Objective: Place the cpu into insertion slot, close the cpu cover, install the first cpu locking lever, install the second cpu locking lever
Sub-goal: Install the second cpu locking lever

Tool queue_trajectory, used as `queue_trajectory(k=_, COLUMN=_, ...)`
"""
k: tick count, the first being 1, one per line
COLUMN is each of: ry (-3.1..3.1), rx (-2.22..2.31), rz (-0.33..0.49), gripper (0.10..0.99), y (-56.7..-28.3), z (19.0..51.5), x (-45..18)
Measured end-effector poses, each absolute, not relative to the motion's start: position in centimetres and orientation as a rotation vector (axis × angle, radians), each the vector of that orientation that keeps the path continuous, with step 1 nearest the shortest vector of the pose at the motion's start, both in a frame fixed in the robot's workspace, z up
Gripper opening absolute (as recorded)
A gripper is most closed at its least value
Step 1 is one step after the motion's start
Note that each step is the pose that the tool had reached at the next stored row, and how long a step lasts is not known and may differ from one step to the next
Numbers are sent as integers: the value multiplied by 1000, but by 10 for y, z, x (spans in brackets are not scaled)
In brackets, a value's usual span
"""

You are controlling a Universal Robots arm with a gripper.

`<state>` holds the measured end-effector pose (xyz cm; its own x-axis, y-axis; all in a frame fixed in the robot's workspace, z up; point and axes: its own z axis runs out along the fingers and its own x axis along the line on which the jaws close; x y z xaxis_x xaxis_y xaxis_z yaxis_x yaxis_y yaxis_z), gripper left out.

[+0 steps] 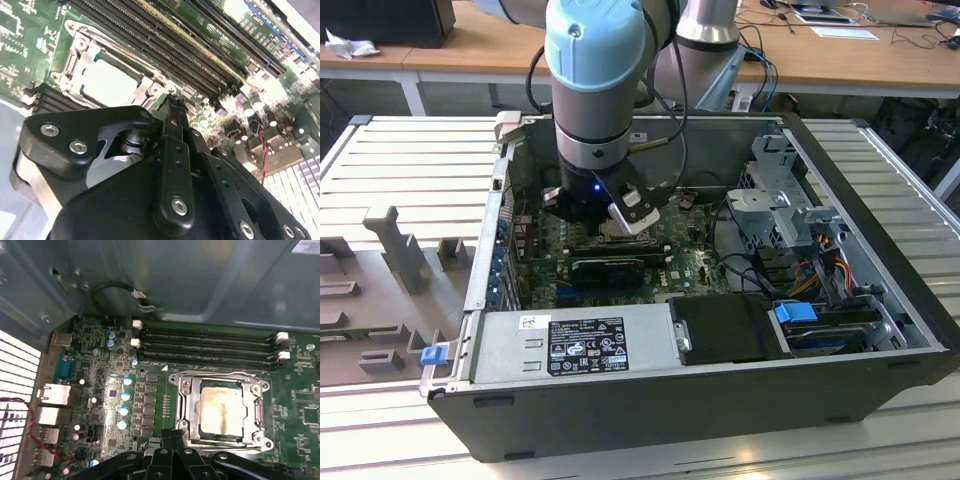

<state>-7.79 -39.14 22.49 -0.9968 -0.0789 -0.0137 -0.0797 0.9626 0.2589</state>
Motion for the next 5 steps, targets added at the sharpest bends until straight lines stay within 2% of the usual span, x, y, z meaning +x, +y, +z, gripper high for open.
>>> queue_trajectory(k=5, ry=3109, rx=-126, rz=411, gripper=106, y=-391, z=230, x=-78)
